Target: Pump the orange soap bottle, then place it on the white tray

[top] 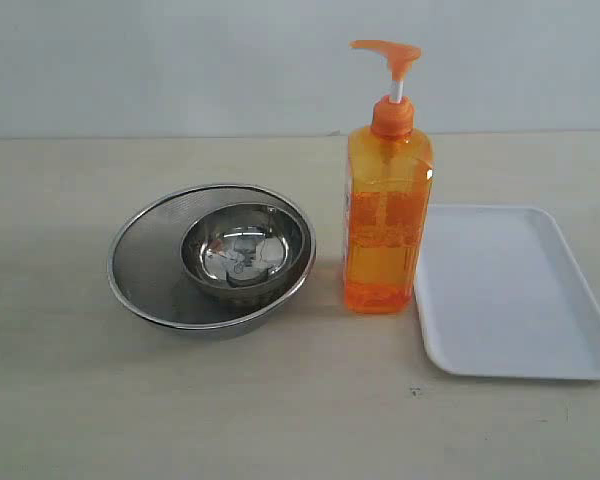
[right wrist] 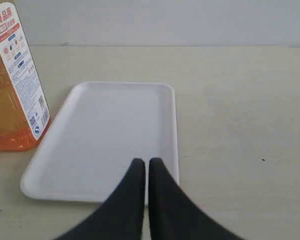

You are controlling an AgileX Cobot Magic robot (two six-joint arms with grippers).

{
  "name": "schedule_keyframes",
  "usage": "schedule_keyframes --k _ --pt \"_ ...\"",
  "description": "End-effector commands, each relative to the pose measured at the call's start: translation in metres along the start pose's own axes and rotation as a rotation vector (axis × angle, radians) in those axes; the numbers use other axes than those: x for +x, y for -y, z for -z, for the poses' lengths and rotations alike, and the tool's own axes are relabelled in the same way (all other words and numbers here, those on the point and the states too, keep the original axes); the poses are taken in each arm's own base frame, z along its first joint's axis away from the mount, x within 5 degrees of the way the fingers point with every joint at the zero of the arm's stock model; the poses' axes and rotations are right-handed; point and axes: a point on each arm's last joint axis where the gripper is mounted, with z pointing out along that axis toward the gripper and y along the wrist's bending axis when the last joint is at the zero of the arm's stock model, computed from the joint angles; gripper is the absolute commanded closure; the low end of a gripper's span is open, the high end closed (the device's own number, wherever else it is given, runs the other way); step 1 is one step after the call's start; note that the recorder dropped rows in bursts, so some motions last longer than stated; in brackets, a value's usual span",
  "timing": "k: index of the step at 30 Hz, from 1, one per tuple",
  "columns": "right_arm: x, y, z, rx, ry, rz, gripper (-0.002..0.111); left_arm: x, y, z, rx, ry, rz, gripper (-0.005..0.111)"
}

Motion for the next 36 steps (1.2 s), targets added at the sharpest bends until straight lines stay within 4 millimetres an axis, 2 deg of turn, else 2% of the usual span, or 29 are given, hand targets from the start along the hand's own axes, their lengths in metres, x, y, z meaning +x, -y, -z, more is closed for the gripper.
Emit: schedule_keyframes --k 1,14,15,19,21,32,36 --pt "-0.001 0.000 0.000 0.001 0.007 -0.007 0.108 -0.002 0.000 0.001 -0.003 0.012 -0.002 0.102" --pt "-0.001 -0.003 0.000 -0.038 0.012 -0.137 0.108 -0.002 0.000 0.001 -0.003 0.012 -0.002 0.102" --pt "-0.005 -0.004 0.002 -0.043 0.025 -0.148 0.108 -0.002 0.000 0.001 -0.003 0.012 -0.002 0.102" --pt "-0.047 -0.005 0.020 -0.066 0.151 -0.171 0.108 -0.002 0.000 0.001 -0.003 0.012 -0.002 0.102" --pt "-0.061 -0.005 0.028 -0.070 0.201 -0.165 0.108 -0.002 0.000 0.001 -0.003 0.012 -0.002 0.102" --pt "-0.109 -0.006 0.062 -0.096 0.375 -0.182 0.108 -0.002 0.000 0.001 -0.003 0.012 -0.002 0.102" --pt "-0.124 -0.007 0.071 -0.131 0.501 -0.243 0.108 -0.002 0.000 0.001 -0.003 0.012 -0.002 0.102"
